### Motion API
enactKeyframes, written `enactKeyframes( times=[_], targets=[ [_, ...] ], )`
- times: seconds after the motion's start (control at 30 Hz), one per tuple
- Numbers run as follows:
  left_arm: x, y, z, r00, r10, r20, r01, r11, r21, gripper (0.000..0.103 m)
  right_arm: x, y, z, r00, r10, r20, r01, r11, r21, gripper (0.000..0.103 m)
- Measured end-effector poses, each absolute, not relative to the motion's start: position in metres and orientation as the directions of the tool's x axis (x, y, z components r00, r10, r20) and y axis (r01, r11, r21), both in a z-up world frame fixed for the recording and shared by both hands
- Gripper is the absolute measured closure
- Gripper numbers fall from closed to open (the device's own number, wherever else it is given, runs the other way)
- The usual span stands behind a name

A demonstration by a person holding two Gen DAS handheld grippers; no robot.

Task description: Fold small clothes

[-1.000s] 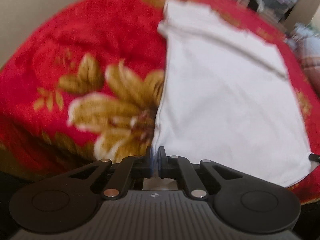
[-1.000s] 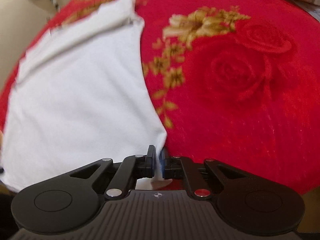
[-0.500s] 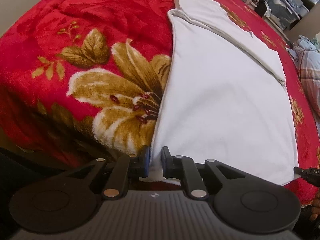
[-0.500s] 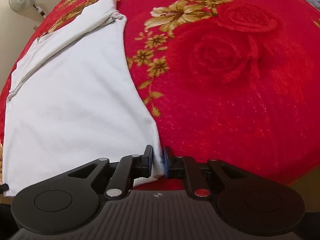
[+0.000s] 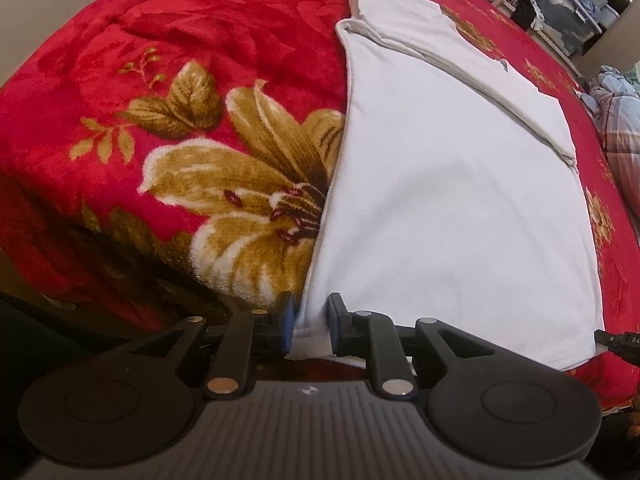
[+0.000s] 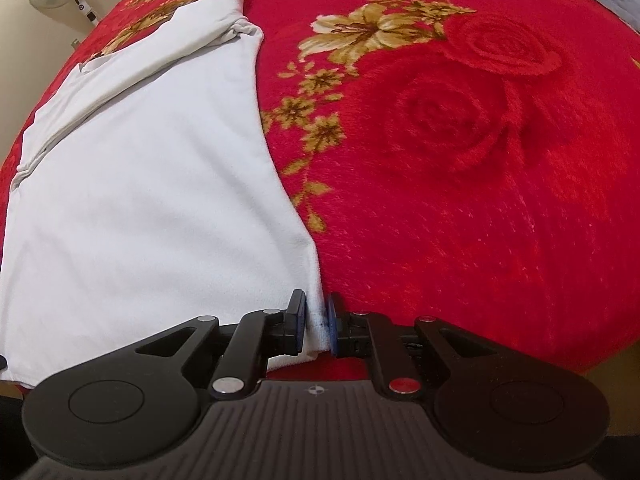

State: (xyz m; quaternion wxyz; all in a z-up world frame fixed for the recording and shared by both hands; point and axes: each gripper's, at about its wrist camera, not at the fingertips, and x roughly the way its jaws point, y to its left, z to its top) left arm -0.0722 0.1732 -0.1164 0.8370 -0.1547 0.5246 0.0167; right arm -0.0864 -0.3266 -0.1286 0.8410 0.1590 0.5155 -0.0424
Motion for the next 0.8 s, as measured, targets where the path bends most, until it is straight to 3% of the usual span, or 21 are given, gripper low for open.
enactKeyframes(
  times=[0.27,0.4,0.8],
  targets=[
    [-0.0717,0.1705,-0.1170,0.440,-0.126,-0.889,-0.177,0.958,-0.224,0.080,-0.0847,-0.3258,-0.1299,0.459,0.094,-0.883,0.236,0.946,0.223,0.088],
    [-0.0723,0.1679,-0.1194,0.426,-0.116,-0.897,-0.167,0.965,-0.204,0.073,-0.0842,-0.3243,-0.1300,0.459,0.093,-0.883,0.230,0.948,0.219,0.086],
    [-0.0731,0.1678,-0.1202,0.428,-0.114,-0.896,-0.163,0.966,-0.200,0.073,-0.0852,-0.3227,-0.1299,0.464,0.088,-0.882,0.224,0.951,0.213,0.086]
  ],
)
